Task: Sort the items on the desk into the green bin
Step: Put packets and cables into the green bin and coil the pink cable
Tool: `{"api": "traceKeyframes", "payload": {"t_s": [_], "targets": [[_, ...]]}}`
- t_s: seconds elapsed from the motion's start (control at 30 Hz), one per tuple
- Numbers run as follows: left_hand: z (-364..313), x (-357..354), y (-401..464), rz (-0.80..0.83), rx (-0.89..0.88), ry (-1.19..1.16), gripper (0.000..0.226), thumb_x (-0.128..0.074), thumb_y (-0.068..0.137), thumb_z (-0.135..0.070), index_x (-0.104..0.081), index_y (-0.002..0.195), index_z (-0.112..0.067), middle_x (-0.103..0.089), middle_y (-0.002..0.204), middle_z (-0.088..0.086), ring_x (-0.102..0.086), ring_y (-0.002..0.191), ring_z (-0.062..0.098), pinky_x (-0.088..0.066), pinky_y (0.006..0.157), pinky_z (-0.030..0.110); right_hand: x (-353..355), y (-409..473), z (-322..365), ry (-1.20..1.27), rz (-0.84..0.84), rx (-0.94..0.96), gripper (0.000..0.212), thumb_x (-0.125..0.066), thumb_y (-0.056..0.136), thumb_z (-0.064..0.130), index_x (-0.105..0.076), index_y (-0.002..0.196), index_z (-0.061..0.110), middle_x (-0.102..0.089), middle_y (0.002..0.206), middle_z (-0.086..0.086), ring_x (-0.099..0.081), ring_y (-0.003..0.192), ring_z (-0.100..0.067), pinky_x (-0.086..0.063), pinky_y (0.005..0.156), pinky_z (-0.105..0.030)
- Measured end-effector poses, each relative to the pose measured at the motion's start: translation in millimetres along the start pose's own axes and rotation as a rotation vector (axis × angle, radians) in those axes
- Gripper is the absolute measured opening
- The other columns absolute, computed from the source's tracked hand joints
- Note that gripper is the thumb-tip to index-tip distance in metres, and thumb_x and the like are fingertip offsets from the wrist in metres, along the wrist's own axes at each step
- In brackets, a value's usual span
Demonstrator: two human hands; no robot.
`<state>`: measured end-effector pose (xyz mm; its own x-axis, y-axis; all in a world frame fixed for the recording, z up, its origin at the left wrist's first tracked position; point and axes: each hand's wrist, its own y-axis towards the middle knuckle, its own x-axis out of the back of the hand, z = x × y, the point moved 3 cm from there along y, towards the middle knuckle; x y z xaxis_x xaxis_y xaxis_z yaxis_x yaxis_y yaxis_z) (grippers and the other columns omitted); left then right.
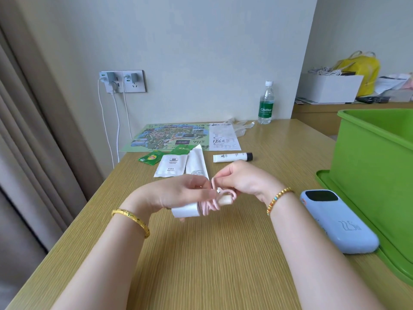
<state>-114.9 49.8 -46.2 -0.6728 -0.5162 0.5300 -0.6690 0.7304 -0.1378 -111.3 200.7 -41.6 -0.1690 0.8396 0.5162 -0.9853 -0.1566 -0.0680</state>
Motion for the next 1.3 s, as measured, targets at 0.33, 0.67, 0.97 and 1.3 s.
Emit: {"api": "traceKeyframes", "payload": {"t_s": [0.33, 0.67, 0.97, 1.3], "targets": [[12.9, 14.9, 14.4, -0.693, 0.194, 0.255, 0.035, -0.053, 0.079, -0.056, -0.047, 0.081, -0.022, -0.066, 0.062, -0.006, -0.053, 0.035, 0.014, -0.04, 0.044, 0.022, -3.0, -1.9, 19.6, 0.079, -0.176, 0.225, 0.028, -0.043, 0.094, 0.003, -0.06, 0.115, 0.01, -0.059, 0.074, 0.006, -0.052, 0.054, 0.002, -0.045, 0.06, -0.008], [25.1, 38.1, 5.9, -0.949, 0.147, -0.419, 0.021, -0.053, 0.087, -0.037, -0.058, 0.088, -0.017, -0.06, 0.067, -0.001, -0.056, 0.037, 0.013, -0.029, 0.034, 0.012, -9.5, 0.7, 12.5, -0.238, -0.336, 0.241, 0.026, -0.052, 0.092, 0.027, -0.064, 0.076, 0.012, -0.054, 0.056, 0.006, -0.051, 0.058, -0.008, -0.04, 0.062, -0.027], [12.8, 27.7, 8.3, -0.685, -0.091, -0.937, 0.045, -0.036, 0.092, -0.054, -0.061, 0.085, -0.018, -0.05, 0.053, -0.005, -0.044, 0.035, 0.009, -0.031, 0.033, 0.012, -18.3, 2.8, 14.4, -0.123, -0.043, 0.24, 0.019, -0.059, 0.09, 0.027, -0.07, 0.075, 0.023, -0.036, 0.054, 0.003, -0.029, 0.044, -0.005, -0.024, 0.046, -0.021], [2.8, 15.0, 0.5, -0.193, -0.11, -0.309, 0.028, -0.054, 0.078, -0.043, -0.053, 0.09, -0.018, -0.063, 0.059, -0.003, -0.055, 0.043, 0.013, -0.044, 0.039, 0.021, 10.1, -2.1, 1.8, 0.22, -0.038, 0.111, 0.02, -0.055, 0.091, 0.016, -0.072, 0.079, 0.017, -0.045, 0.041, 0.011, -0.03, 0.036, -0.003, -0.027, 0.041, -0.017]]}}
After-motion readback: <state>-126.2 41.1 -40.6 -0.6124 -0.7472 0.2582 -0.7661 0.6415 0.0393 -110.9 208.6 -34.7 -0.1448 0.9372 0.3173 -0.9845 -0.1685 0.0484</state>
